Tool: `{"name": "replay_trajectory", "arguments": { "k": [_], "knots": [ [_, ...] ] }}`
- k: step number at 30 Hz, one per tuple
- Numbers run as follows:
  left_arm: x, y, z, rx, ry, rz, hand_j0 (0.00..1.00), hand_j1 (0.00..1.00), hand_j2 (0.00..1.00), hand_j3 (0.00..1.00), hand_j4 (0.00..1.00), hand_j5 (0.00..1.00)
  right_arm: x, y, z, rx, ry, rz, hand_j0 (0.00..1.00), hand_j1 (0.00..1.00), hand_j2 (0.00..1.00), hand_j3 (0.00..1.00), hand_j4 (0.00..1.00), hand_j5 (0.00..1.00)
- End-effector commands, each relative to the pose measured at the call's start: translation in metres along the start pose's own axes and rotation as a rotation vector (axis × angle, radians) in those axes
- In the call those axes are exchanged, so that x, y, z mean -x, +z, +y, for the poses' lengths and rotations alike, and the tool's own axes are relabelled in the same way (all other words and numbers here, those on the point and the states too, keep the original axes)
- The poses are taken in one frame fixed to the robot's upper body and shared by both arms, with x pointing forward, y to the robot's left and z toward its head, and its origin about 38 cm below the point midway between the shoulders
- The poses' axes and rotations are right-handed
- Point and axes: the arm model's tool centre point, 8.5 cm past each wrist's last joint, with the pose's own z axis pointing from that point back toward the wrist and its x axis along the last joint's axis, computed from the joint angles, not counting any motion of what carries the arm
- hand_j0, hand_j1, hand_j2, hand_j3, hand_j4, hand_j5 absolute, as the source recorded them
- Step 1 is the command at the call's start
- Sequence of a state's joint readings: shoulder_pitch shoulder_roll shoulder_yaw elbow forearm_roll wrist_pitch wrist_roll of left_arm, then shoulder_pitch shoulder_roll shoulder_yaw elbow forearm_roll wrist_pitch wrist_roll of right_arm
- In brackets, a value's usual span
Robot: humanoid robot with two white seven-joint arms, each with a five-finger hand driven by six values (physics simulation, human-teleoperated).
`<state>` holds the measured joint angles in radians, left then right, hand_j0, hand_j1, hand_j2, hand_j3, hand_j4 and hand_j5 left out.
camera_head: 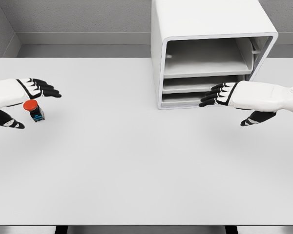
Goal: Slide open multi-storey tabletop storage cabinets and put open load switch and slide close multi-storey tabletop storage cabinets
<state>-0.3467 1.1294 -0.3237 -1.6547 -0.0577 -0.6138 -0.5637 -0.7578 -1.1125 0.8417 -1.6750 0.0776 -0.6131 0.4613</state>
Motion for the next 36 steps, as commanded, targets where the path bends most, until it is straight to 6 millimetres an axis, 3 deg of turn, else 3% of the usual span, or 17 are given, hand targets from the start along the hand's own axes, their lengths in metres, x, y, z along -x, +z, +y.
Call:
{"name": "replay_trajectory", "arguments": {
  "k": [1,3,5,7,9,14,16,20,24,27,34,36],
  "knots": [
    [0.002,0.001,-0.001,0.008,-0.003,0.011,1.0,1.0,1.0,1.0,1.0,1.0,0.0,0.0,0.0,0.003,-0.005,0.001,1.0,1.0,1.0,1.0,1.0,1.0],
    [0.008,0.0,-0.006,0.044,-0.049,0.053,1.0,1.0,1.0,1.0,1.0,1.0,0.001,0.001,-0.001,0.001,-0.004,0.004,1.0,1.0,1.0,1.0,1.0,1.0],
    [0.03,0.0,-0.021,0.065,-0.034,0.122,1.0,1.0,1.0,1.0,1.0,1.0,0.001,0.001,-0.003,0.009,0.0,0.005,1.0,1.0,1.0,1.0,1.0,1.0],
    [0.042,0.005,-0.02,0.074,-0.042,0.169,1.0,1.0,1.0,1.0,1.0,1.0,0.002,0.003,-0.007,0.022,0.005,0.009,1.0,1.0,1.0,1.0,1.0,1.0],
    [0.045,0.001,-0.024,0.087,-0.058,0.182,1.0,1.0,1.0,1.0,1.0,1.0,0.003,0.007,-0.016,0.056,0.021,0.019,1.0,1.0,1.0,1.0,1.0,1.0],
    [0.038,-0.031,-0.03,0.073,-0.044,0.124,1.0,1.0,1.0,1.0,1.0,1.0,0.003,0.011,-0.032,0.108,0.048,0.025,1.0,1.0,1.0,1.0,1.0,1.0],
    [0.041,-0.037,-0.044,0.103,-0.03,0.125,1.0,1.0,1.0,1.0,1.0,1.0,0.002,0.009,-0.038,0.115,0.061,0.018,1.0,1.0,1.0,1.0,1.0,1.0],
    [0.051,-0.034,-0.053,0.114,0.003,0.154,1.0,1.0,1.0,1.0,1.0,1.0,0.001,0.009,-0.04,0.114,0.066,0.019,1.0,1.0,1.0,1.0,1.0,1.0],
    [0.066,-0.029,-0.042,0.091,0.005,0.195,1.0,1.0,1.0,1.0,1.0,1.0,0.002,0.013,-0.045,0.1,0.084,0.027,1.0,1.0,1.0,1.0,1.0,1.0],
    [0.072,-0.038,-0.046,0.104,0.026,0.197,1.0,1.0,1.0,1.0,1.0,1.0,0.0,0.009,-0.054,0.072,0.111,0.017,1.0,1.0,1.0,1.0,1.0,1.0],
    [0.076,-0.041,-0.058,0.127,0.051,0.202,1.0,1.0,1.0,1.0,1.0,1.0,-0.002,-0.001,-0.045,0.055,0.092,-0.006,1.0,1.0,1.0,1.0,1.0,1.0],
    [0.079,-0.04,-0.052,0.116,0.047,0.211,1.0,1.0,1.0,1.0,1.0,1.0,-0.002,0.0,-0.043,0.06,0.076,-0.012,1.0,1.0,1.0,1.0,1.0,1.0]
  ]
}}
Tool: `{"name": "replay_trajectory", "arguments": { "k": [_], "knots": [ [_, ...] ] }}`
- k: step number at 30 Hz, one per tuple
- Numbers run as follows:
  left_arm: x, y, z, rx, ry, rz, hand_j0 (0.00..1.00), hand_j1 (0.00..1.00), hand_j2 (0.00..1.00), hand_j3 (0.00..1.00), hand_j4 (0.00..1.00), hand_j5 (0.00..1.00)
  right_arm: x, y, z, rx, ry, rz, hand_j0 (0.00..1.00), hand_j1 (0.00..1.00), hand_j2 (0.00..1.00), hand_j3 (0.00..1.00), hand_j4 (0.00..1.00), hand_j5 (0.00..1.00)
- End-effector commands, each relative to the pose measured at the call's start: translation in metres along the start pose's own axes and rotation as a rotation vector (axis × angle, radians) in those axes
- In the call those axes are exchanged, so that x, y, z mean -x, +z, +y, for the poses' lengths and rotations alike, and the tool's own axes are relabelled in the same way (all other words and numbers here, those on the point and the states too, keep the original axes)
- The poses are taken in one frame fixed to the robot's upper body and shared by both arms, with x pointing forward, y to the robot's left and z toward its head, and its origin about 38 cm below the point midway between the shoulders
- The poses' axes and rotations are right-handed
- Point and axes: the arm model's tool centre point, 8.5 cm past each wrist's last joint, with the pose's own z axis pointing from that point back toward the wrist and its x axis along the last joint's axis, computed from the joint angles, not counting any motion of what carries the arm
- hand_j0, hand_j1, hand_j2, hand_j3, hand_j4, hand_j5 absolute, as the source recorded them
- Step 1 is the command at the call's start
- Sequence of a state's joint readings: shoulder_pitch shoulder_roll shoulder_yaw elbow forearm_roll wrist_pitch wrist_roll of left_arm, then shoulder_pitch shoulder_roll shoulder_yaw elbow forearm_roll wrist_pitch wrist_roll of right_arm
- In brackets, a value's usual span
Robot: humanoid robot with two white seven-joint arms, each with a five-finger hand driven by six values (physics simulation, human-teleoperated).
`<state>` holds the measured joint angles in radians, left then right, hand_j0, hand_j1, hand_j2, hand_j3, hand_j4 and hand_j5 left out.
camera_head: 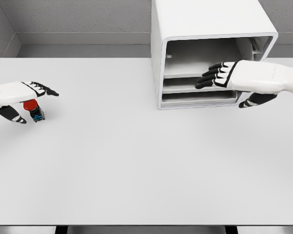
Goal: Slide open multi-storey tabletop storage cabinets and put open load switch and slide close multi-storey tabletop storage cabinets
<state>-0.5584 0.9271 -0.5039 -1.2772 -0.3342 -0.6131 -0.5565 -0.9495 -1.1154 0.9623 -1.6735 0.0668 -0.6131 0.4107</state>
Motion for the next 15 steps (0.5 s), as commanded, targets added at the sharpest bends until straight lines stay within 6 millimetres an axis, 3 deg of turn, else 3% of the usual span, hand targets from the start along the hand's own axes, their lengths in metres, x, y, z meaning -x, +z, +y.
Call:
{"name": "replay_trajectory", "arguments": {
  "k": [1,3,7,12,15],
  "knots": [
    [0.005,0.001,-0.004,0.003,0.019,0.012,1.0,1.0,1.0,1.0,1.0,1.0,0.0,0.0,0.0,0.007,-0.017,-0.005,1.0,1.0,1.0,1.0,1.0,1.0],
    [0.008,-0.001,-0.005,0.003,0.031,0.018,1.0,1.0,1.0,1.0,1.0,1.0,-0.001,-0.003,0.008,0.0,-0.036,-0.012,1.0,1.0,1.0,1.0,1.0,1.0],
    [0.005,-0.007,-0.008,0.012,0.03,0.008,0.96,0.96,0.96,0.96,0.96,0.96,-0.005,-0.013,0.008,0.002,-0.054,-0.044,1.0,1.0,1.0,1.0,1.0,1.0],
    [0.009,-0.009,-0.013,0.025,0.035,0.025,0.99,0.99,0.99,0.99,0.99,0.99,-0.006,-0.013,0.004,0.002,-0.076,-0.061,1.0,1.0,1.0,1.0,1.0,1.0],
    [0.01,-0.008,-0.013,0.021,0.038,0.027,0.86,0.86,0.86,0.86,0.86,0.86,-0.006,-0.014,0.0,-0.002,-0.068,-0.064,1.0,1.0,1.0,1.0,1.0,1.0]
  ]
}}
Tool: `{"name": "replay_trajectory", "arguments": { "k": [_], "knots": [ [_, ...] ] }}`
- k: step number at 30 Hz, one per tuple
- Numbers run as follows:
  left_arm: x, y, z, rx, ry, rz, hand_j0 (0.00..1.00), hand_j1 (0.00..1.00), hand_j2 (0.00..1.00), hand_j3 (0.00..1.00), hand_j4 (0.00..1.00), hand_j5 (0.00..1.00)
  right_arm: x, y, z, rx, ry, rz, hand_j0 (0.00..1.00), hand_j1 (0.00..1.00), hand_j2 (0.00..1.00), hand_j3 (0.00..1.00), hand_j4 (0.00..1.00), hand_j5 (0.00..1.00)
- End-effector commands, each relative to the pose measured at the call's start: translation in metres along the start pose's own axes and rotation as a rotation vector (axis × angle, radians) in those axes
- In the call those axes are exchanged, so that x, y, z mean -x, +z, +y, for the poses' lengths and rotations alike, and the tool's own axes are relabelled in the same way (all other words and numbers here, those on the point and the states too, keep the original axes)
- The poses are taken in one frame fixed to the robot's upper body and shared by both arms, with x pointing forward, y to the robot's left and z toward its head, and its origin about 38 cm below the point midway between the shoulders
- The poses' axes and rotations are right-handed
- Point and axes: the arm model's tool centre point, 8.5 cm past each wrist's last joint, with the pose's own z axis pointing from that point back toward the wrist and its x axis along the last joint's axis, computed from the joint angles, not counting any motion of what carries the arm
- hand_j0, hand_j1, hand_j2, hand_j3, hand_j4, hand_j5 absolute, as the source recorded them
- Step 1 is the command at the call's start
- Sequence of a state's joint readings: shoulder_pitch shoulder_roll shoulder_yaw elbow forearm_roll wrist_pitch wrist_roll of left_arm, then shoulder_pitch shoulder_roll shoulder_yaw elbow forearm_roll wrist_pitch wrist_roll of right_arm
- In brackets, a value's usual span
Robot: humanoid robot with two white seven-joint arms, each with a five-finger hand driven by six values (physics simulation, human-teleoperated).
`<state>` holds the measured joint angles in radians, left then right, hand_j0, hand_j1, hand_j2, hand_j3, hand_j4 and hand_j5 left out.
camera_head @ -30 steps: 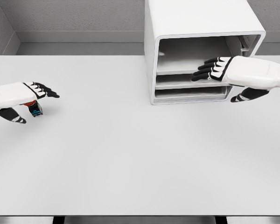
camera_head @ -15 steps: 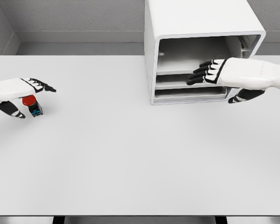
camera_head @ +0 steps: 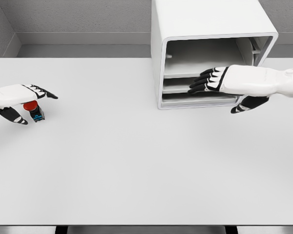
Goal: Slide open multi-storey tabletop storage cabinets and put open load switch and slide close multi-storey tabletop storage cabinets
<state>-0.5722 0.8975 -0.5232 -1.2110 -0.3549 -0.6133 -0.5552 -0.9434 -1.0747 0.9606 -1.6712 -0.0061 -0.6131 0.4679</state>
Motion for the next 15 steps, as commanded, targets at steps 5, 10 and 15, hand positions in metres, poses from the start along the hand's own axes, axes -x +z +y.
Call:
{"name": "replay_trajectory", "arguments": {
  "k": [5,10,15],
  "knots": [
    [0.005,0.002,-0.003,0.0,0.018,0.014,0.72,0.72,0.72,0.72,0.72,0.72,0.003,-0.004,-0.006,0.001,-0.068,0.018,1.0,1.0,1.0,1.0,1.0,1.0],
    [0.006,0.003,-0.003,0.006,0.017,0.019,0.68,0.68,0.68,0.68,0.68,0.68,0.013,-0.011,-0.004,-0.014,-0.142,0.111,1.0,1.0,1.0,1.0,1.0,1.0],
    [0.009,0.004,-0.006,0.014,0.025,0.025,0.56,0.56,0.56,0.56,0.56,0.56,0.02,-0.01,-0.007,-0.013,-0.2,0.165,1.0,1.0,1.0,1.0,1.0,1.0]
  ]
}}
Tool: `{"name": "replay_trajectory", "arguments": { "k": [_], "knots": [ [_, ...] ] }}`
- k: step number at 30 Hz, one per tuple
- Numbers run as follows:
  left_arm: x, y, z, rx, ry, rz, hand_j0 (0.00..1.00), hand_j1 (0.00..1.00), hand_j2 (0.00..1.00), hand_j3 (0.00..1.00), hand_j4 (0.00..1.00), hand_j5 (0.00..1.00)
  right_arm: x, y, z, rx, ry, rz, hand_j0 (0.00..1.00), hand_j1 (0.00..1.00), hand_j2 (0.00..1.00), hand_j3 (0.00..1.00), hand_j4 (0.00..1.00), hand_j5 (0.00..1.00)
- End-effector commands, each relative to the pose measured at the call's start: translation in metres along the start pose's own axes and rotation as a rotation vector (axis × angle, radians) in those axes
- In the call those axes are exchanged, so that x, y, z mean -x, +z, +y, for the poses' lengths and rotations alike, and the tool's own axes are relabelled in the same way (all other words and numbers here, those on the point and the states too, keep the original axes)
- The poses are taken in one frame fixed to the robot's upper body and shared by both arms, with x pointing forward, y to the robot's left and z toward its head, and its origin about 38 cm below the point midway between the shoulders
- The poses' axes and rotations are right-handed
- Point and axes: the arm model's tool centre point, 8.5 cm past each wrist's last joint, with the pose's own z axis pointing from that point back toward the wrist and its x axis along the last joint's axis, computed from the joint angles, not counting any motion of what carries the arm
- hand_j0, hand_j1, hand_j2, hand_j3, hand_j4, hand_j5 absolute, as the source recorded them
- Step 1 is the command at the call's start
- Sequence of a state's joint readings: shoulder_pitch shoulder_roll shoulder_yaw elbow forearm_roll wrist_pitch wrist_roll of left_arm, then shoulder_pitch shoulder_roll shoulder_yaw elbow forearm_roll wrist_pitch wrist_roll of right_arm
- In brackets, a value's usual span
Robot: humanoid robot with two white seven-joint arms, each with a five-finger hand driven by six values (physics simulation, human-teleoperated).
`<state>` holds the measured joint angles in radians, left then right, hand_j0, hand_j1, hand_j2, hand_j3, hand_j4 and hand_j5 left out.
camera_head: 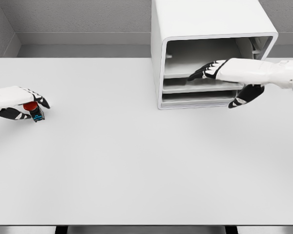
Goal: Slide open multi-storey tabletop storage cabinets and put open load switch and slide close multi-storey tabletop storage cabinets
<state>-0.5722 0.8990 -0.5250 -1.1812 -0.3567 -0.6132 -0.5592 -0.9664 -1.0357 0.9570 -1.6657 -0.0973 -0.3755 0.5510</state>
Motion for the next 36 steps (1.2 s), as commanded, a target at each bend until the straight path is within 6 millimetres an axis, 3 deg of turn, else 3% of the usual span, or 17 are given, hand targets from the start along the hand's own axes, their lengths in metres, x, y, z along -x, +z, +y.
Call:
{"name": "replay_trajectory", "arguments": {
  "k": [1,7,14,23,36],
  "knots": [
    [0.001,0.001,0.0,-0.001,0.007,0.003,0.51,0.51,0.51,0.51,0.51,0.51,0.004,-0.001,0.0,0.001,-0.047,0.034,1.0,1.0,1.0,1.0,1.0,1.0],
    [0.001,0.0,-0.003,0.012,0.007,0.001,0.46,0.46,0.46,0.46,0.46,0.46,0.006,-0.001,-0.012,0.014,-0.084,0.055,1.0,1.0,1.0,1.0,1.0,1.0],
    [-0.002,-0.001,0.0,0.0,0.004,-0.009,0.46,0.46,0.46,0.46,0.46,0.46,0.028,-0.01,-0.007,0.011,-0.138,0.101,1.0,1.0,1.0,1.0,1.0,1.0],
    [-0.055,-0.004,0.038,-0.09,-0.091,-0.165,0.46,0.46,0.46,0.46,0.46,0.46,0.046,-0.007,0.002,-0.002,-0.139,0.157,1.0,1.0,1.0,1.0,1.0,1.0],
    [-0.106,0.006,0.072,-0.191,-0.146,-0.323,0.46,0.46,0.46,0.46,0.46,0.46,0.058,-0.021,0.004,-0.007,-0.12,0.189,1.0,1.0,1.0,1.0,1.0,1.0]
  ]
}}
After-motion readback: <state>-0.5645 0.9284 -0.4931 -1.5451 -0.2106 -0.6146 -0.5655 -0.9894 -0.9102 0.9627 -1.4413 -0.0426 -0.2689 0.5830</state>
